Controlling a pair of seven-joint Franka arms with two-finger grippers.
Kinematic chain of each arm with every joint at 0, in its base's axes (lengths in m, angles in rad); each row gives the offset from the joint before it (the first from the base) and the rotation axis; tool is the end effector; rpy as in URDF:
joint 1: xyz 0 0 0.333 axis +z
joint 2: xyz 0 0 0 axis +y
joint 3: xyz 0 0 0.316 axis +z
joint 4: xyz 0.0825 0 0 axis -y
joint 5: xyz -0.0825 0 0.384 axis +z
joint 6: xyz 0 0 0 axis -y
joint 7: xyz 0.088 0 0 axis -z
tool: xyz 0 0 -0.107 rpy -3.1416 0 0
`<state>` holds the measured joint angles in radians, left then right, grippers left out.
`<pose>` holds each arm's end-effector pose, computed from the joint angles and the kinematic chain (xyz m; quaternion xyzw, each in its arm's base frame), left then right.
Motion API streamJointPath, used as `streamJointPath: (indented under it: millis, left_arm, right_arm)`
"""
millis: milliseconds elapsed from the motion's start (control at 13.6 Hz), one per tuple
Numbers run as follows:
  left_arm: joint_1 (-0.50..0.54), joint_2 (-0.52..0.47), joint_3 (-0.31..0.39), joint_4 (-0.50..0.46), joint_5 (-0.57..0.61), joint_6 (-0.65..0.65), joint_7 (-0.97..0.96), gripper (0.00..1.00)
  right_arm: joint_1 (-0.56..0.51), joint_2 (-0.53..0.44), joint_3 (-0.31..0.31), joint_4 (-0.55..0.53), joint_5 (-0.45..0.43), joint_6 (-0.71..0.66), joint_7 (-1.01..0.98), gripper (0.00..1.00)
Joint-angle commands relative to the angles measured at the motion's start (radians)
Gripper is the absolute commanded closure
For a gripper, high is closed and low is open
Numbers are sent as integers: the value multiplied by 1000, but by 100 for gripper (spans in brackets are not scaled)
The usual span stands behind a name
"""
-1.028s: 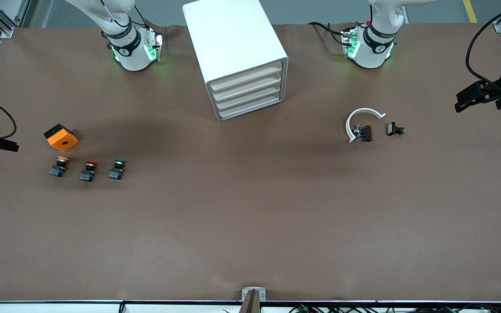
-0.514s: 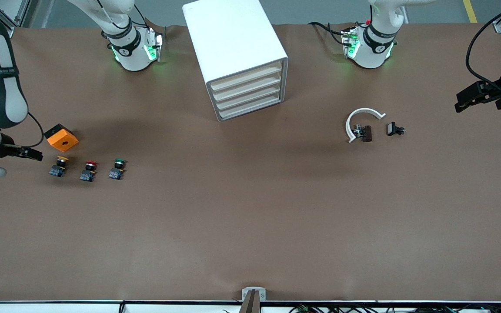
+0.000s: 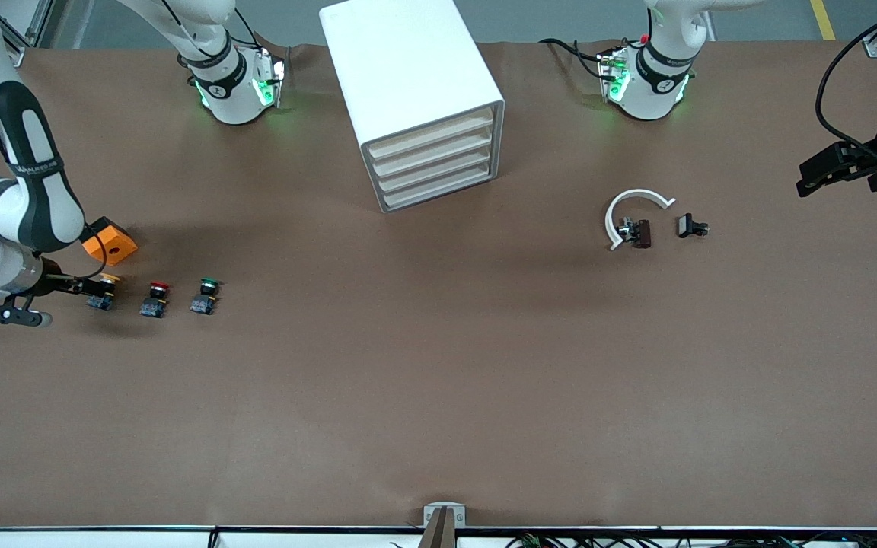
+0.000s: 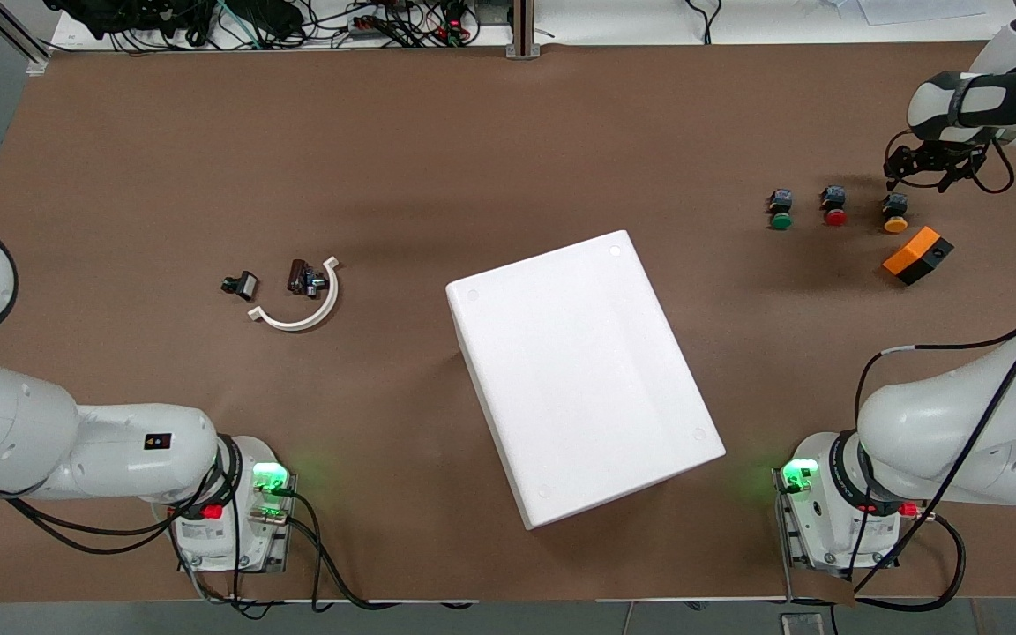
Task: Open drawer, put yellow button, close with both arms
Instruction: 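Reach the right gripper down to the yellow-ringed push button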
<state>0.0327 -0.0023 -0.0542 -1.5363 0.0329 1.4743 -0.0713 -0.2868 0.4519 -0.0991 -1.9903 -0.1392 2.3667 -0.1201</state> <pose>0.5439 -0.0079 0.6338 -0.9991 -0.0260 0.0290 0.0178 0.5581 -0.2270 0.2286 0.9940 -0.0768 -0.0534 0.0570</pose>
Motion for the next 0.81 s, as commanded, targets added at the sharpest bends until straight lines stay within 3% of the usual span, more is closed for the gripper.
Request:
streamJointPath:
  millis: [0, 587, 734]
  left_arm:
    - [1, 10, 2, 27, 13, -20, 4, 0]
    - [1, 8, 2, 27, 13, -20, 5, 0]
    - [1, 8, 2, 28, 18, -20, 8, 0]
  right_arm:
    - [-14, 53, 12, 47, 18, 5, -4, 0]
    - [-17, 126, 12, 61, 18, 45, -4, 0]
    - [-20, 128, 12, 48, 20, 45, -4, 19]
